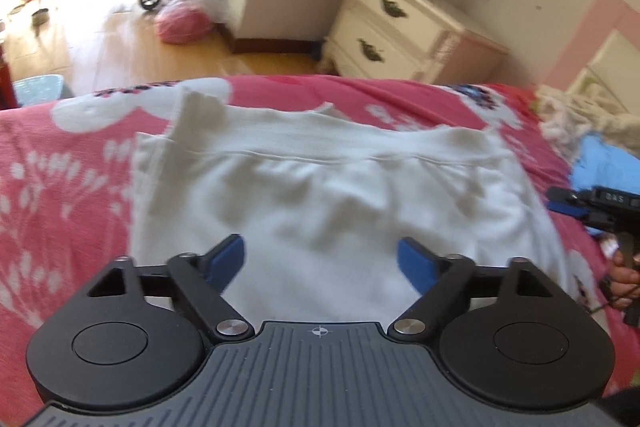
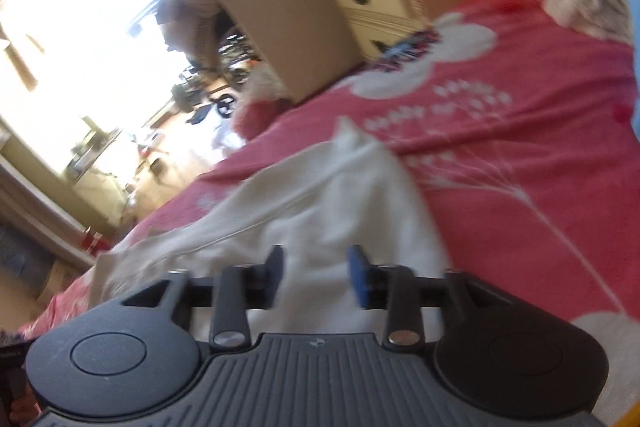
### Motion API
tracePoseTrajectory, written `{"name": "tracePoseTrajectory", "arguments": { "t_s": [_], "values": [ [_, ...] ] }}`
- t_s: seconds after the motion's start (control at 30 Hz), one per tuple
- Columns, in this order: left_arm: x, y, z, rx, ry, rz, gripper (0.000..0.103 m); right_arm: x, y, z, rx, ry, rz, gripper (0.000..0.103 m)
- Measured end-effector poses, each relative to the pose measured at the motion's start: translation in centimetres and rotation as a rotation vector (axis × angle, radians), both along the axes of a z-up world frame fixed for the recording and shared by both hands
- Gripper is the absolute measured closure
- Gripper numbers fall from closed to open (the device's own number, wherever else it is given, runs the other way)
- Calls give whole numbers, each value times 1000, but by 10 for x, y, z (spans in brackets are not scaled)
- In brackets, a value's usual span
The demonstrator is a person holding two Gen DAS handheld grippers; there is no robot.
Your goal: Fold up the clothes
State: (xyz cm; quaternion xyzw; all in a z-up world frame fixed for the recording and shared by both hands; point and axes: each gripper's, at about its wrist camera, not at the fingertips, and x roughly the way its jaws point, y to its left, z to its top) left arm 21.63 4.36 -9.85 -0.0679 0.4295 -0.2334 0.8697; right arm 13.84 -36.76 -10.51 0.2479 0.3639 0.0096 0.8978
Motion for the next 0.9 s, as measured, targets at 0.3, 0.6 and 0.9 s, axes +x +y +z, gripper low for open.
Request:
{"name": "tracePoseTrajectory", "arguments": {
  "t_s": [0.3, 0.6, 0.9],
  "values": [
    [-22, -22, 2, 42, -8, 41, 0, -16, 60, 4, -110, -8, 169, 17],
    [-29, -25, -1, 61, 10, 91, 0, -28, 89, 10, -223, -75, 159, 0],
    [-29, -21, -5, 100, 27, 169, 0, -38, 112, 12, -332, -133, 159, 0]
  ]
}}
